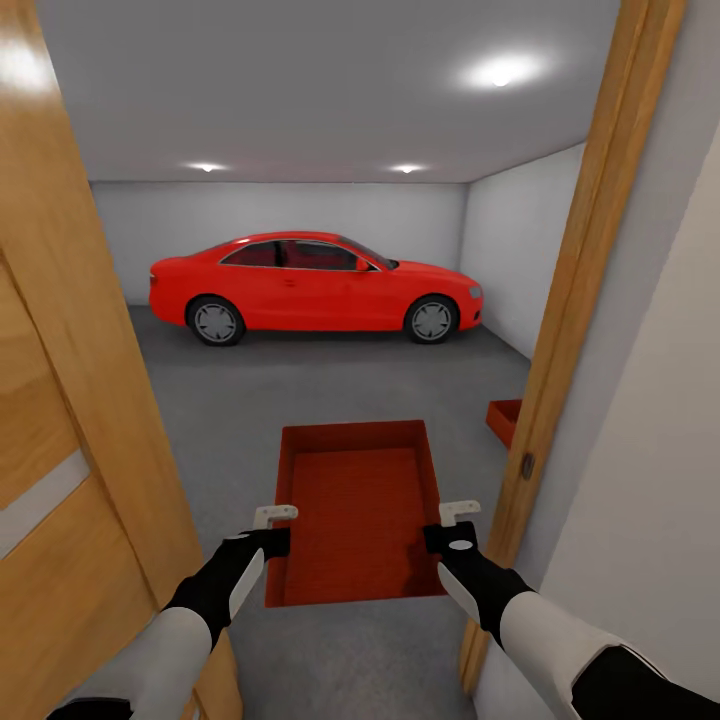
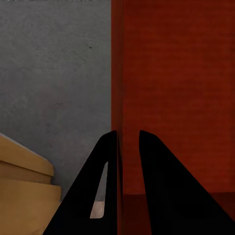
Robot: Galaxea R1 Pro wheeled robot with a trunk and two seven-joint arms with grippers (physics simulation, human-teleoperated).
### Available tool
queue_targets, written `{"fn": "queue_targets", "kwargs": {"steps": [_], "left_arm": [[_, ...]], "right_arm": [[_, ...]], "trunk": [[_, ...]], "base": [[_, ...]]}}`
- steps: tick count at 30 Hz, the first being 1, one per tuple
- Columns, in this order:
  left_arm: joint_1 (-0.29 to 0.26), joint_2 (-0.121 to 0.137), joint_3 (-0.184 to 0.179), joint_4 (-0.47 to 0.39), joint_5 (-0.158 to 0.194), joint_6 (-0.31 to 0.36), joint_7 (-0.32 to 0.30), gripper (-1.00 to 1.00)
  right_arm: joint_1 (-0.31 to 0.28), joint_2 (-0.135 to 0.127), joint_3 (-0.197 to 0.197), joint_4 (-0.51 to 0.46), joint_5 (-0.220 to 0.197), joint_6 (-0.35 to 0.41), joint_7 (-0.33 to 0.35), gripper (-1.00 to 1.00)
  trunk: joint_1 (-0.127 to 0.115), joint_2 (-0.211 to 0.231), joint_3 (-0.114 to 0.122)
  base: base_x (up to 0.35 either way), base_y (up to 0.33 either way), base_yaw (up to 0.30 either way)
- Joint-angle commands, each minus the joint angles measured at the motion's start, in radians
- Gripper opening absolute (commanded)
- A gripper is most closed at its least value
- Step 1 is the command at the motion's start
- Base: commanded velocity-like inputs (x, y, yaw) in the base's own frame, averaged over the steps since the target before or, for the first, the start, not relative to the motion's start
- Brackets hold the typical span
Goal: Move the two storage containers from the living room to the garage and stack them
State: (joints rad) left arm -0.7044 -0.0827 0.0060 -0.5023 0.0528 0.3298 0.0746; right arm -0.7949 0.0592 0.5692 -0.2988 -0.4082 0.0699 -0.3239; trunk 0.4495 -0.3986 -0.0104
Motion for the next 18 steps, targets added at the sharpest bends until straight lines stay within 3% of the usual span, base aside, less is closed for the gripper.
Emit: {"fn": "queue_targets", "kwargs": {"steps": [1, 18], "left_arm": [[0.000, 0.000, -0.032, -0.002, 0.019, 0.005, 0.010, -1.00], [0.000, 0.000, -0.032, -0.002, 0.019, 0.003, 0.011, -1.00]], "right_arm": [[-0.001, -0.001, 0.014, 0.001, -0.011, 0.007, -0.011, -1.00], [-0.001, -0.001, 0.014, 0.001, -0.011, 0.007, -0.010, -1.00]], "trunk": [[0.000, -0.001, -0.001], [0.000, -0.001, -0.001]], "base": [[0.001, 0.001, 0.000], [0.000, 0.000, 0.000]]}}
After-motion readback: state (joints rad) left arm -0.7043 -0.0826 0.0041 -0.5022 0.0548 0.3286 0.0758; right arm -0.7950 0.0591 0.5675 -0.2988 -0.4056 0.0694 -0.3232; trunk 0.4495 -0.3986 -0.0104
